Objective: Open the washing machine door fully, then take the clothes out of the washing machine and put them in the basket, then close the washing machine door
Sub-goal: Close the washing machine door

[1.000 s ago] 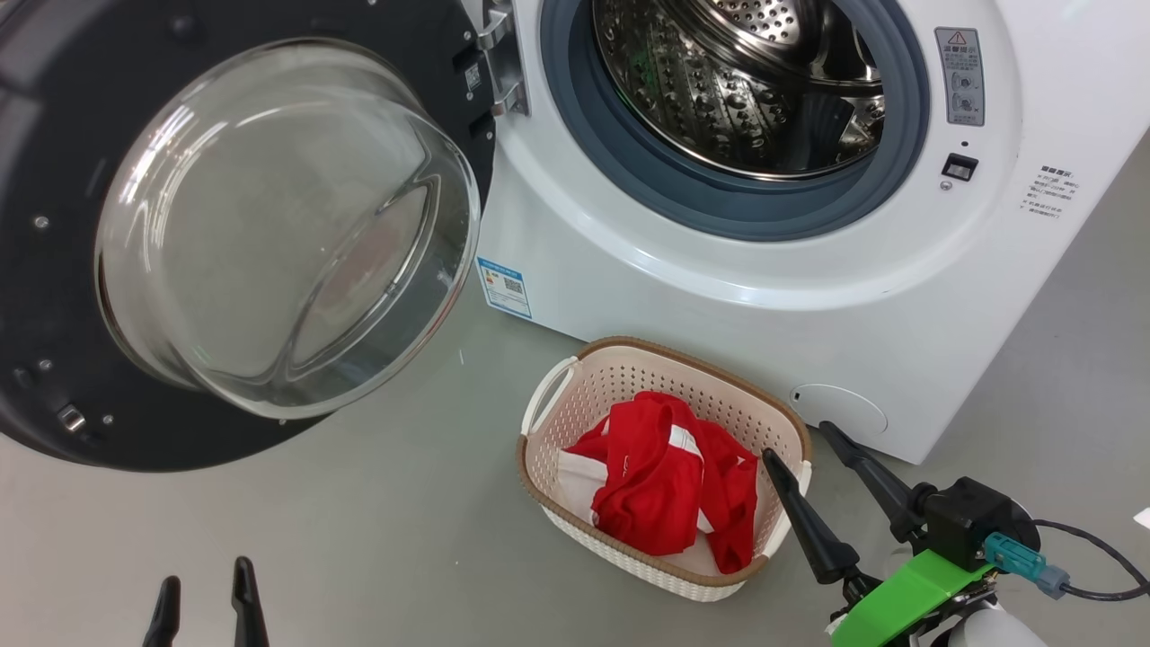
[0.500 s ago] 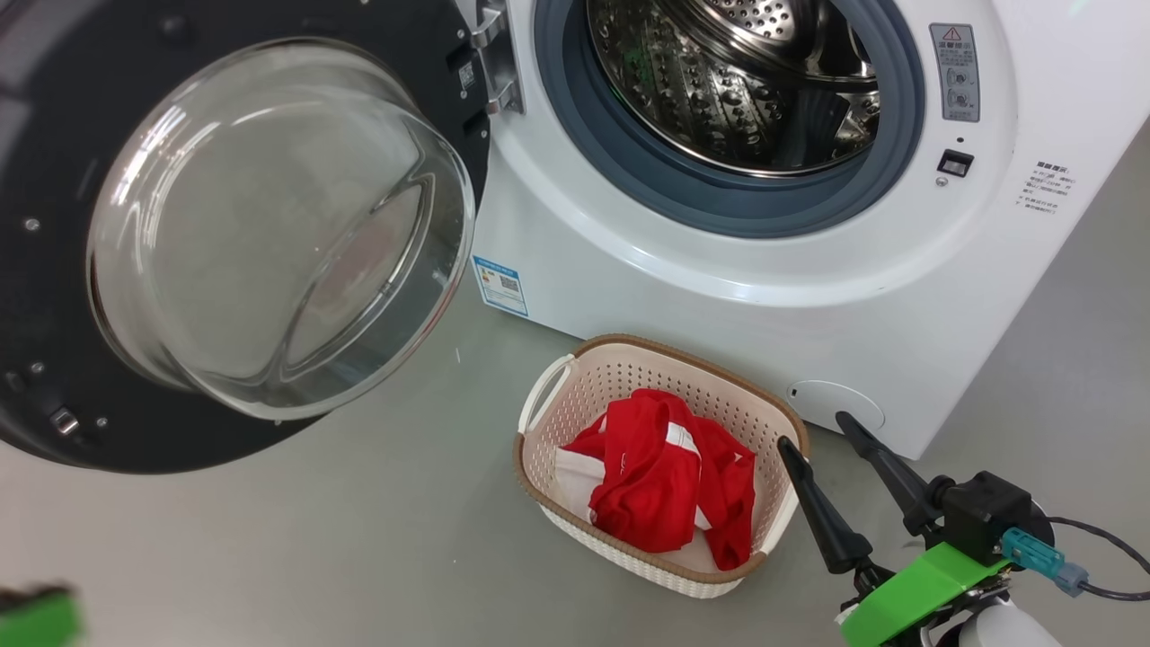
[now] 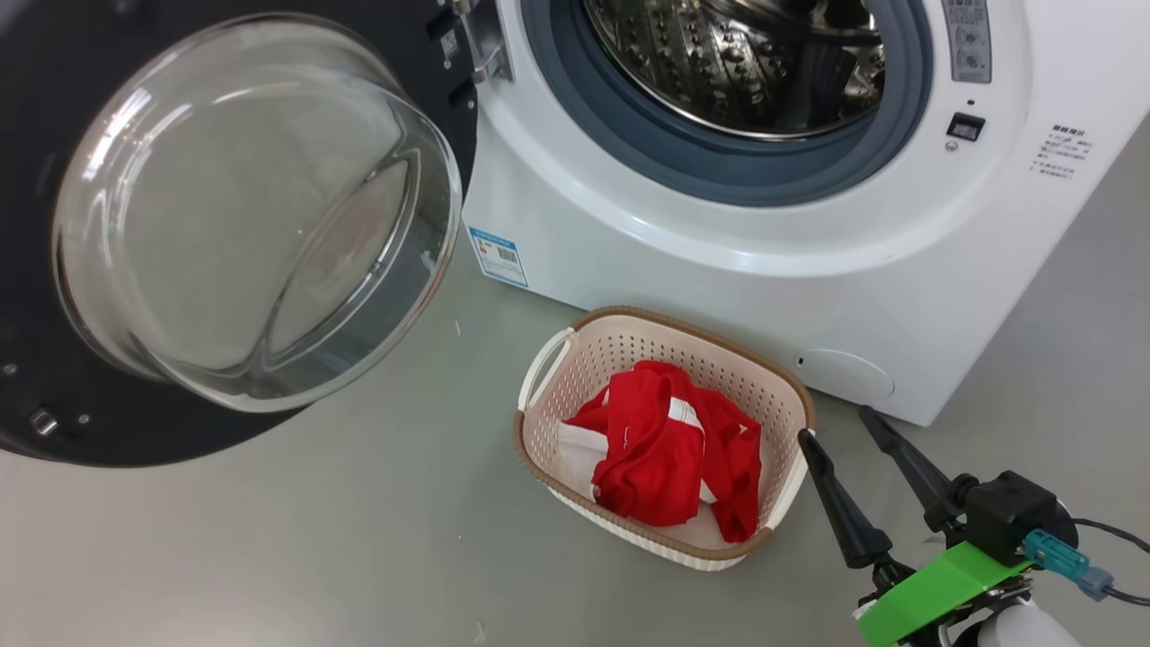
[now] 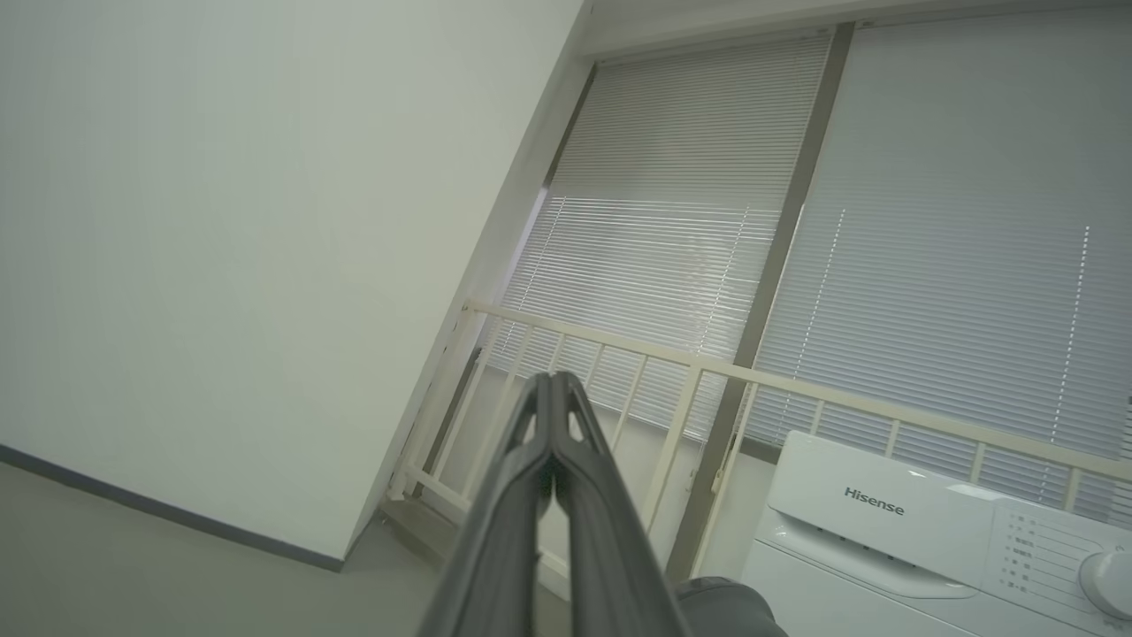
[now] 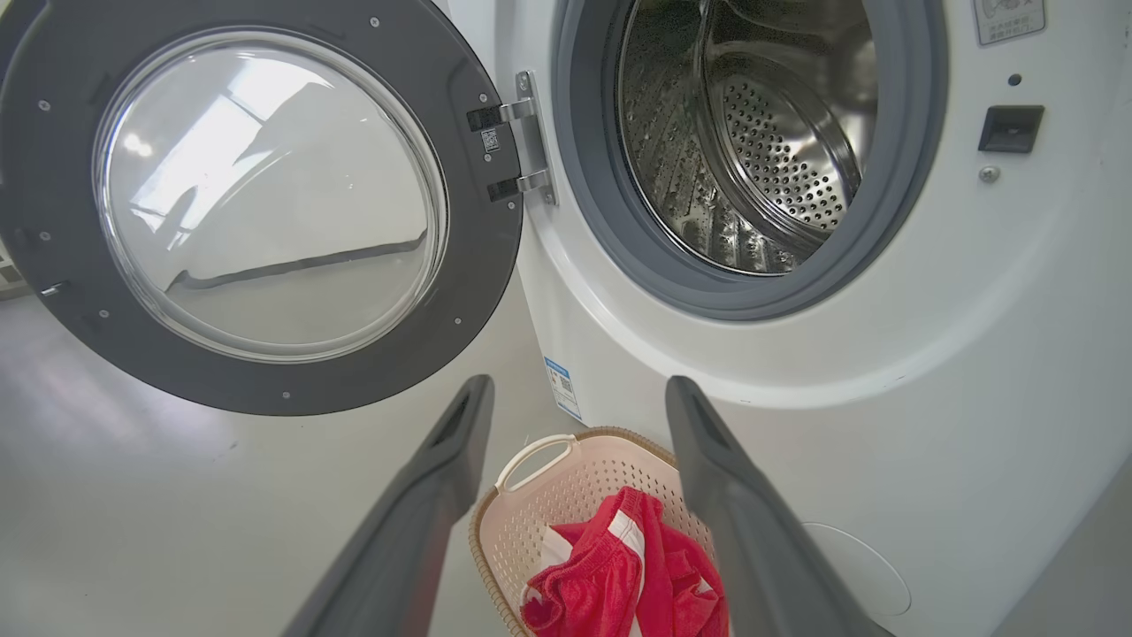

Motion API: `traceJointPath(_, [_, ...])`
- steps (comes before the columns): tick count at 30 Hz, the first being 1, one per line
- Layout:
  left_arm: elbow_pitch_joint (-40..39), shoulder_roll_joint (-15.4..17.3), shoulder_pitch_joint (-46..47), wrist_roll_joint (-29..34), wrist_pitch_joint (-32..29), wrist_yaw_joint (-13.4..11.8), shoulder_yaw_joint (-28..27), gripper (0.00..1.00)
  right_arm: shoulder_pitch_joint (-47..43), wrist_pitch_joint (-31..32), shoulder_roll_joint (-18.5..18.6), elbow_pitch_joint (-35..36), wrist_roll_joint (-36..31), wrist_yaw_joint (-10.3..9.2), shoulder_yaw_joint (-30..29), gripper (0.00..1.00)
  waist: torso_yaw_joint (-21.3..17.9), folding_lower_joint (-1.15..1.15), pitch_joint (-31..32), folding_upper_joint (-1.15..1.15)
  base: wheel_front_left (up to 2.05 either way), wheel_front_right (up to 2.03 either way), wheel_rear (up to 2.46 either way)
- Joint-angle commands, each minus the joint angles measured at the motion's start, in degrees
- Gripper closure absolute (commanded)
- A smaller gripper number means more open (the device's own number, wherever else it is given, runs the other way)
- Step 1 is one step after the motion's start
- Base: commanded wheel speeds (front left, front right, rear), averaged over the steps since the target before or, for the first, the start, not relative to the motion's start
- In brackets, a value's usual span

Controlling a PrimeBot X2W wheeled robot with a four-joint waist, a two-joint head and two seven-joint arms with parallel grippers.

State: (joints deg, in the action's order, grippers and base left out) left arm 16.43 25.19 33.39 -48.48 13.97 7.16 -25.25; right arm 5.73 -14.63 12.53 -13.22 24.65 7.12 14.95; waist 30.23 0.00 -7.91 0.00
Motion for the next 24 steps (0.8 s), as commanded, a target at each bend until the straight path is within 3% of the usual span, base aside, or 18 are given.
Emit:
traceJointPath(1, [5.3,6.2,4.8,-3.4,-1.8,0.3,-0.6,1.0,-0.3,-0.4,0.7,1.7,-0.5,0.36,0.5,0.0,-0.1,0.0,-1.0,0.0,0.0,0.0,0.0])
traceJointPath(3, [13.0,8.5,8.3,-7.8,-6.6,0.3,0.1,1.0,-0.3,-0.4,0.9,1.8,-0.7,0.36,0.6,0.0,-0.4,0.0,-1.8,0.0,0.0,0.0,0.0])
traceJointPath(8, [28.9,13.5,14.6,-10.0,-16.3,-0.6,1.9,1.0,0.2,-0.4,1.5,2.1,-1.0,0.36,0.5,0.0,-1.2,0.0,-3.7,0.0,0.0,0.0,0.0])
traceJointPath(12, [37.0,14.9,18.8,-11.7,-23.7,-1.4,3.2,1.0,0.5,-0.4,2.0,2.3,-1.0,0.36,0.4,0.0,-1.4,0.0,-4.7,0.0,0.0,0.0,0.0])
traceJointPath(24, [45.6,14.5,22.9,-14.1,-39.4,-2.2,5.9,1.0,1.2,-0.4,2.7,2.5,-1.1,0.36,0.5,0.0,-2.2,0.0,-6.1,0.0,0.0,0.0,0.0])
